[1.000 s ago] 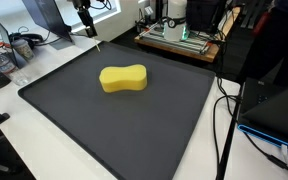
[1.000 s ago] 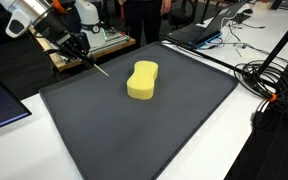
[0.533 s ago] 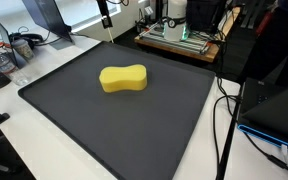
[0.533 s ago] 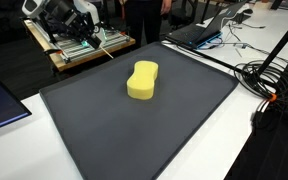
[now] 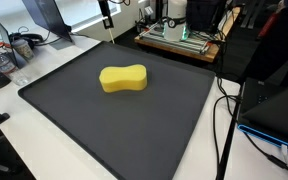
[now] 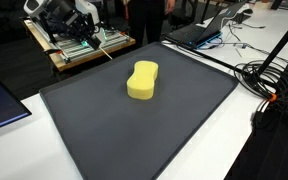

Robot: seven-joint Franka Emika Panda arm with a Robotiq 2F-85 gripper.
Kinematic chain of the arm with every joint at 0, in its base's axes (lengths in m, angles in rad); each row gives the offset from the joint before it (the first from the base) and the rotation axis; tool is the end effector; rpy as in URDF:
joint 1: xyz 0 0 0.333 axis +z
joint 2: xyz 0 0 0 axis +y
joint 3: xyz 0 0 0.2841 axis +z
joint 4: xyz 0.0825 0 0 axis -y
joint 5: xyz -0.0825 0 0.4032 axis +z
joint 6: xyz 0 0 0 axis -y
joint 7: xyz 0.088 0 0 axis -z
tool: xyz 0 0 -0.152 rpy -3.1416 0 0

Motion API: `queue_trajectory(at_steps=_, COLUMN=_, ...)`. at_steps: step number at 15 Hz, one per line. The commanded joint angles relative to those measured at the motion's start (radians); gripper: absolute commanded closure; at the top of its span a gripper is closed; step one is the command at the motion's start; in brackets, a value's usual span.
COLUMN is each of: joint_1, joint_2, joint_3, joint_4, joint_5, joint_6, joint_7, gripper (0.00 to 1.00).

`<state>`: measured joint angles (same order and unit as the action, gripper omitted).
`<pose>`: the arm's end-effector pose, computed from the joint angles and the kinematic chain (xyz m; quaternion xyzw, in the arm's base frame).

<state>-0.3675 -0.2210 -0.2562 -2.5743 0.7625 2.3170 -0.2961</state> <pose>0.3936 -0.2304 0.2565 -0.8670 0.4018 -0.1050 0.2753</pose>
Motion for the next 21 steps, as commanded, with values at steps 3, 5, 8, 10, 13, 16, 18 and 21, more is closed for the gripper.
queue_trajectory(at_steps=3, joint_1=0.001, joint_2=-0.195, joint_3=0.001, joint_4=-0.156, joint_5=-0.16, joint_6=0.111, joint_7=0.177, gripper=0.97)
queue_trajectory(at_steps=5, joint_1=-0.006, joint_2=-0.294, joint_3=0.016, joint_4=-0.213, joint_5=-0.222, joint_6=0.138, joint_7=0.257, gripper=0.97)
queue_trajectory(at_steps=8, joint_1=-0.059, joint_2=-0.37, joint_3=0.125, joint_4=-0.174, joint_5=-0.278, joint_6=0.066, joint_7=0.339, gripper=0.97)
queue_trajectory(at_steps=10, joint_1=-0.051, joint_2=-0.471, joint_3=0.212, joint_4=-0.182, joint_5=-0.309, joint_6=0.026, joint_7=0.363, gripper=0.97)
queue_trajectory(at_steps=13, joint_1=0.002, joint_2=-0.612, joint_3=0.347, joint_4=-0.215, joint_5=-0.333, joint_6=-0.031, joint_7=0.377, gripper=0.97)
queue_trajectory(at_steps=16, joint_1=0.054, joint_2=-0.672, joint_3=0.495, joint_4=-0.171, joint_5=-0.333, joint_6=-0.135, joint_7=0.393, gripper=0.97)
queue_trajectory(at_steps=18, joint_1=0.106, joint_2=-0.718, joint_3=0.575, joint_4=-0.172, joint_5=-0.325, joint_6=-0.153, joint_7=0.382, gripper=0.97)
queue_trajectory(at_steps=21, joint_1=0.124, joint_2=-0.678, joint_3=0.531, joint_4=-0.172, joint_5=-0.338, joint_6=-0.118, joint_7=0.421, gripper=0.88)
